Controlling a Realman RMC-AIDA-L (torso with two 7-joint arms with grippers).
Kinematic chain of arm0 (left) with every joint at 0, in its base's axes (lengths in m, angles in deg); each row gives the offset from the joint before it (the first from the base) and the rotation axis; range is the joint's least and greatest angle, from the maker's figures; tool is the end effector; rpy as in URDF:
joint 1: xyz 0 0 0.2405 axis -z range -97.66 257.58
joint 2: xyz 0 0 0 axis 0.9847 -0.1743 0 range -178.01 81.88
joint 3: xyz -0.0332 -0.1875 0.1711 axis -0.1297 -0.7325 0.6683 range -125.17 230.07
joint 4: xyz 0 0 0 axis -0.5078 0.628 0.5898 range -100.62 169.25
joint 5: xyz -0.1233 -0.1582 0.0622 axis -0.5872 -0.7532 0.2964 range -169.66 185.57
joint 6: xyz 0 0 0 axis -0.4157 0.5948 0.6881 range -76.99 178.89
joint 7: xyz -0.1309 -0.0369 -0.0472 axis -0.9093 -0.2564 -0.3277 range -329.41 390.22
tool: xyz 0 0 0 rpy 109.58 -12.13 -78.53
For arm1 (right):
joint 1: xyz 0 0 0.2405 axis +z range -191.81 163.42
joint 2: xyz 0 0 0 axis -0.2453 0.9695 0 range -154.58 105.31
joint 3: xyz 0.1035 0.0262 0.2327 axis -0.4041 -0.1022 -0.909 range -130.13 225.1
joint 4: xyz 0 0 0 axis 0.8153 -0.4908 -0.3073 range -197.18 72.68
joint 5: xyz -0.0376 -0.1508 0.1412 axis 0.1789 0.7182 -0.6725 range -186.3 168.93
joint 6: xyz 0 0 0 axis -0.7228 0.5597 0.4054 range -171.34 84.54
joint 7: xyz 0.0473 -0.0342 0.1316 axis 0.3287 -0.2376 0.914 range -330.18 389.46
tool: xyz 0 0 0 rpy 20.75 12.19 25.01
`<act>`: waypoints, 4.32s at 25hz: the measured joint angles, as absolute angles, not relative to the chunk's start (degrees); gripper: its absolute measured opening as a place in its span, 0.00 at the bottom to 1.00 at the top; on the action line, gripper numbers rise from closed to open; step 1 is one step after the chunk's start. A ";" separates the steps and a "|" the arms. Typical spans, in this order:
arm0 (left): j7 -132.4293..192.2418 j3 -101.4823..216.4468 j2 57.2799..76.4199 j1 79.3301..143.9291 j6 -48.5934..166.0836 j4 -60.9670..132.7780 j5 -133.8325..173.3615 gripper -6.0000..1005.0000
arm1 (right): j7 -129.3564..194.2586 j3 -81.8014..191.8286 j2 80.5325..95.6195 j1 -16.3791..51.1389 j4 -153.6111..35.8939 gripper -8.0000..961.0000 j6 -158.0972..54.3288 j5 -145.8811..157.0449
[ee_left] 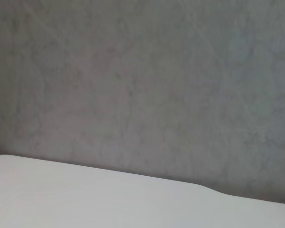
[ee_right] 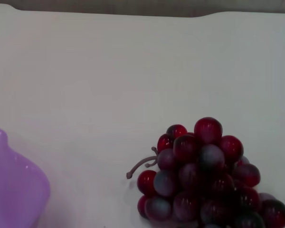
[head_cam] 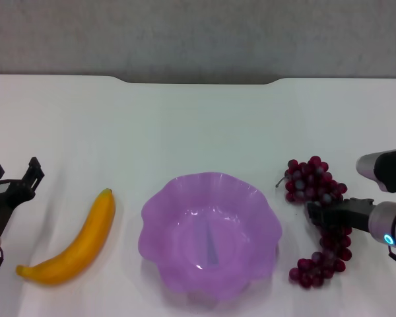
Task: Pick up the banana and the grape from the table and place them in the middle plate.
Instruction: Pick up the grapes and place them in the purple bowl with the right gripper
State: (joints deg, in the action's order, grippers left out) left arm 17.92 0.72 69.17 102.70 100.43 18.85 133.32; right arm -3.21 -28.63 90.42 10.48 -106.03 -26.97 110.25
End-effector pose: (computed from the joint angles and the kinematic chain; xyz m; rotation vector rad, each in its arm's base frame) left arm -0.3640 0.3333 -0.0187 -1.4863 -0.8998 -0.6024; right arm 0.3063 0.3734 -0.0608 -2.0358 1.0949 0.0778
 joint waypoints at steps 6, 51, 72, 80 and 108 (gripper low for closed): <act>17.92 0.94 69.18 102.91 100.43 18.84 133.26 0.76 | -3.22 -28.26 90.42 10.44 -106.02 0.62 -27.66 110.21; 17.83 0.24 69.09 102.55 100.49 19.28 133.02 0.76 | -2.71 -14.21 90.49 8.75 -104.80 0.49 -45.34 108.04; 17.76 0.24 69.09 102.54 100.53 19.29 133.02 0.76 | -2.56 -14.13 90.50 8.52 -103.91 0.39 -46.63 108.03; 17.82 0.24 69.14 102.55 100.53 19.29 133.02 0.76 | -2.53 -12.41 90.49 8.31 -103.91 0.39 -48.66 108.03; 17.84 0.33 69.18 102.72 100.52 19.20 133.02 0.76 | -2.53 -6.12 90.50 6.79 -104.34 0.32 -58.78 108.03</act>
State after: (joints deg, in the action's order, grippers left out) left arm 17.84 0.33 69.18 102.72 100.52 19.20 133.02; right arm -2.53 -6.12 90.50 6.79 -104.34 -58.78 108.03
